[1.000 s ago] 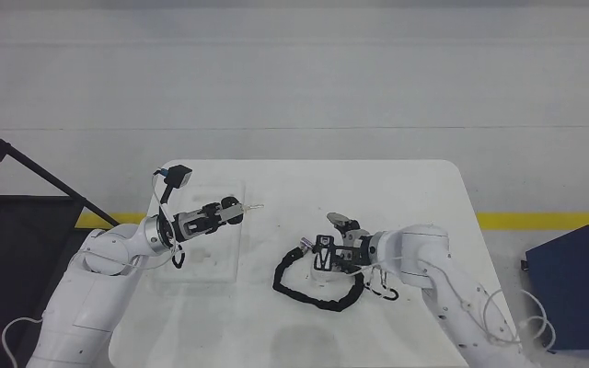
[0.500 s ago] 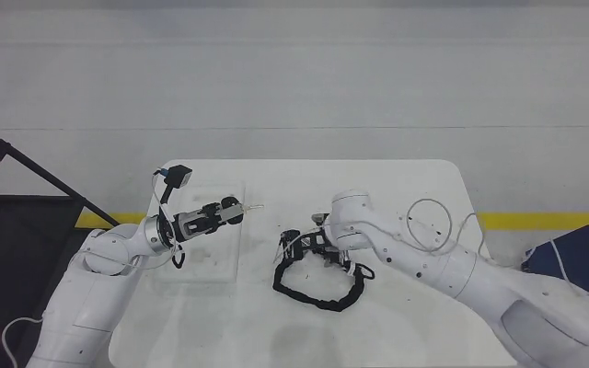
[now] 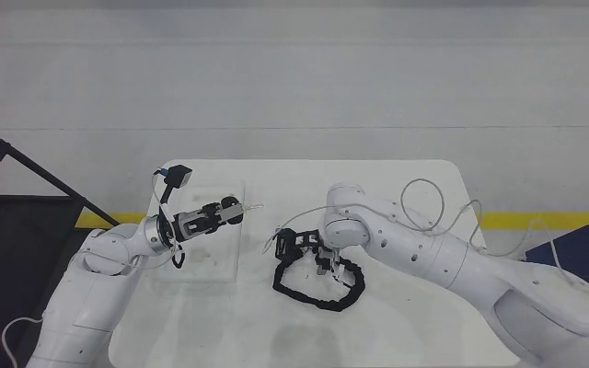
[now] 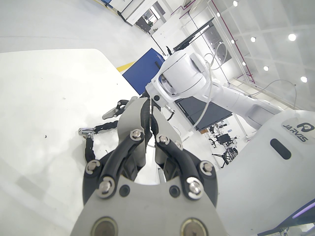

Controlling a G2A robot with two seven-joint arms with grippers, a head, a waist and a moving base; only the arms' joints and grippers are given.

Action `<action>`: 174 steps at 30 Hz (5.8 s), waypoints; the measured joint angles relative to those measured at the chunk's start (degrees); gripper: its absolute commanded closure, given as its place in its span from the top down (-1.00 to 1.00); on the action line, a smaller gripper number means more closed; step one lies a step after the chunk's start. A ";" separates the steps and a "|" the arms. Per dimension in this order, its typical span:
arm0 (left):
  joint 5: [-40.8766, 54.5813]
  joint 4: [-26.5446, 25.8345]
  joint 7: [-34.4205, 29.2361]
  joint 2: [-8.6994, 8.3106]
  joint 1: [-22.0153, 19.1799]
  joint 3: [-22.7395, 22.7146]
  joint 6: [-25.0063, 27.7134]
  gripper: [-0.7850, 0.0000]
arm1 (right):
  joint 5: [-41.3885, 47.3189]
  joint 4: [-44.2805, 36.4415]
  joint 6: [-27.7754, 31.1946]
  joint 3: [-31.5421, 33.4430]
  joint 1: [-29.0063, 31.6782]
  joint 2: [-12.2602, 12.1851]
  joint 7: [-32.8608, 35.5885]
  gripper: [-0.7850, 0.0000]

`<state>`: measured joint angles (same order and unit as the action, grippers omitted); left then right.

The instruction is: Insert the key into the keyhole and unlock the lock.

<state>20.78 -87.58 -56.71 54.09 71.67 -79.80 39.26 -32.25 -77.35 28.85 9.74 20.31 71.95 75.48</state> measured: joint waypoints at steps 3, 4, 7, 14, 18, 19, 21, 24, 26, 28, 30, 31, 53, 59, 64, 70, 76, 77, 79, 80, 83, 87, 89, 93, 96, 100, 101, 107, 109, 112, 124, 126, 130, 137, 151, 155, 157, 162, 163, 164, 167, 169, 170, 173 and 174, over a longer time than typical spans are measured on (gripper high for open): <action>0.00 0.00 0.00 0.00 0.00 0.00 0.00 -1.00 | -1.30 2.17 1.25 0.00 1.32 0.49 -1.24 0.39; 0.00 0.00 0.00 0.00 0.00 0.00 0.00 -1.00 | -1.68 2.84 1.61 0.00 1.57 0.63 -1.61 0.34; 0.00 0.00 0.00 0.00 0.00 0.00 0.00 -1.00 | -2.95 4.97 2.56 0.00 1.89 1.10 -2.56 0.17; 0.00 0.00 0.00 0.00 0.00 0.00 0.00 -1.00 | -4.90 8.01 3.72 0.00 1.58 2.19 -3.73 -0.04; 0.00 0.00 0.00 0.00 0.00 0.00 0.00 -1.00 | -5.40 9.29 4.22 0.00 1.66 2.77 -4.23 -0.07; 0.00 0.00 0.00 0.00 0.00 0.00 0.00 -1.00 | -5.31 9.57 4.43 0.00 1.73 2.91 -4.44 -0.07; 0.00 0.00 0.00 0.00 0.00 0.00 0.00 -1.00 | -4.38 10.30 5.16 0.00 1.83 3.21 -5.17 -0.10; 0.00 0.00 0.00 0.00 0.00 0.00 0.00 -1.00 | -4.79 11.25 5.43 0.00 1.89 3.65 -5.44 -0.15; 0.00 0.00 0.00 0.00 0.00 0.00 0.00 -1.00 | -4.79 11.90 5.77 0.00 1.94 3.94 -5.79 -0.25; 0.00 0.00 0.00 0.00 0.00 0.00 0.00 -1.00 | -4.93 12.40 6.01 0.00 1.97 4.18 -6.03 -0.39; 0.00 0.00 0.00 0.00 0.00 0.00 0.00 -1.00 | -5.27 12.92 6.23 0.00 2.07 4.47 -6.25 -0.53; 0.00 0.00 0.00 0.00 0.00 0.00 0.00 -1.00 | -5.46 13.12 6.31 0.00 2.14 4.59 -6.33 -0.86; 0.00 0.00 0.00 0.00 0.00 0.00 0.00 -1.00 | -33.90 -2.78 1.63 0.01 3.28 1.36 -1.68 -1.00; 0.00 0.00 0.00 0.00 0.00 0.00 0.00 -1.00 | -47.06 -15.79 -0.77 2.06 7.55 -4.18 -3.97 -1.00; 0.00 0.00 0.00 0.00 0.00 0.00 0.00 -1.00 | -51.90 -25.33 4.14 7.37 11.95 -10.01 -17.59 -1.00; 0.00 0.00 0.00 0.00 0.00 0.00 0.00 -1.00 | -49.62 -27.27 11.24 21.08 19.74 -17.94 -41.79 -1.00; 0.00 0.00 0.00 0.00 0.00 0.00 0.00 -1.00 | -50.84 -21.82 18.20 33.18 26.92 -22.94 -72.32 -1.00; 0.00 0.00 0.00 0.00 0.00 0.00 0.00 -1.00 | -52.18 -20.41 19.96 34.63 27.73 -23.50 -78.86 -1.00; 0.00 0.00 0.00 0.00 0.00 0.00 0.00 -1.00 | -54.24 -17.66 21.71 36.25 28.57 -24.10 -88.35 -1.00; 0.00 0.00 0.00 0.00 0.00 0.00 0.00 -1.00 | -55.02 -15.72 22.80 36.81 28.84 -24.30 -94.84 -1.00; 0.00 0.00 0.00 0.00 0.00 0.00 0.00 -1.00 | -58.63 -11.32 25.96 36.20 28.16 -24.30 -110.18 -1.00; 0.00 0.00 0.00 0.00 0.00 0.00 0.00 -1.00 | -64.01 -7.47 26.93 32.12 25.73 -23.32 -124.83 -1.00; 0.00 0.00 0.00 0.00 0.00 0.00 0.00 -1.00 | -64.18 -6.86 24.58 28.77 24.02 -22.67 -126.94 -1.00; 0.00 0.00 0.00 0.00 0.00 0.00 0.00 -1.00 | -61.03 -4.10 23.06 22.83 20.42 -21.35 -127.84 -1.00; 0.00 0.00 0.00 0.00 0.00 0.00 0.00 -1.00 | -56.56 -1.34 22.69 18.79 17.79 -20.06 -128.25 -1.00; 0.00 0.00 0.00 0.00 0.00 0.00 0.00 -1.00 | -51.00 2.91 22.34 14.95 14.77 -18.41 -128.60 -1.00; 0.00 0.00 0.00 0.00 0.00 0.00 0.00 -1.00 | -49.89 4.27 22.20 14.09 14.01 -18.03 -128.74 -1.00; 0.00 0.00 0.00 0.00 0.00 0.00 0.00 -1.00 | -46.48 9.00 20.97 10.88 12.02 -17.60 -129.98 -1.00; 0.00 0.00 0.00 0.00 0.00 0.00 0.00 -1.00 | -45.41 9.91 20.47 10.25 11.83 -17.87 -130.49 -1.00; 0.00 0.00 0.00 0.00 0.00 0.00 0.00 -1.00 | -45.54 10.33 19.46 9.18 11.45 -18.71 -131.50 -1.00; -1.02 -0.91 0.72 0.03 -0.13 -0.03 0.27 -1.00 | -45.15 8.48 17.77 6.17 10.92 -21.30 -133.17 -1.00; -5.21 -2.92 2.27 0.06 -0.41 -0.10 1.82 -1.00 | -45.15 8.48 17.77 6.17 10.92 -21.30 -133.17 -1.00; -15.91 -5.70 6.13 0.18 -0.92 -0.70 7.92 -1.00 | -45.15 8.48 17.77 6.17 10.92 -21.30 -133.17 -1.00; -28.04 -7.30 16.01 0.66 -0.33 -3.46 18.41 -1.00 | -45.15 8.48 17.77 6.17 10.92 -21.30 -133.17 -1.00; -26.50 -7.29 15.29 0.65 -0.34 -3.43 18.31 -1.00 | -43.24 6.28 18.40 7.44 12.32 -21.40 -132.32 -1.00; -26.49 -7.29 15.29 0.65 -0.34 -3.43 18.31 -1.00 | -39.48 4.86 20.71 9.23 13.39 -21.92 -130.23 -1.00; -26.49 -7.29 15.29 0.65 -0.34 -3.43 18.31 -1.00 | -38.06 4.73 21.55 10.08 13.69 -22.17 -129.39 -1.00; -26.49 -7.29 15.29 0.65 -0.34 -3.43 18.31 -1.00 | -33.64 5.26 24.03 12.18 14.18 -22.14 -126.90 -1.00; -26.49 -7.29 15.29 0.65 -0.34 -3.43 18.31 -1.00 | -33.15 5.48 24.37 12.47 14.19 -22.02 -126.57 -1.00; -26.49 -7.29 15.29 0.65 -0.34 -3.43 18.31 -1.00 | -32.76 5.77 24.79 12.78 14.18 -21.80 -126.14 -1.00; -26.49 -7.29 15.29 0.65 -0.34 -3.43 18.31 -1.00 | -33.14 6.55 26.12 13.13 14.09 -21.15 -124.83 -1.00; -26.52 -7.41 15.43 0.66 -0.19 -3.34 18.20 -1.00 | -33.17 6.89 26.92 13.14 14.11 -20.86 -124.02 -1.00; -26.60 -7.96 16.01 0.71 0.40 -2.98 18.00 -1.00 | -33.10 6.91 27.01 13.14 14.12 -20.82 -123.90 -1.00; -27.17 -9.72 16.50 0.68 1.34 -1.95 18.66 -1.00 | -33.07 6.88 26.97 13.14 14.12 -20.84 -123.95 -1.00; -27.20 -10.19 16.46 0.65 1.45 -1.54 18.76 -1.00 | -33.07 6.88 26.96 13.14 14.12 -20.84 -123.96 -1.00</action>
<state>-6.42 -97.78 -40.25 54.74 73.13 -81.34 58.02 -65.32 -70.47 55.81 22.88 34.44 51.11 -48.48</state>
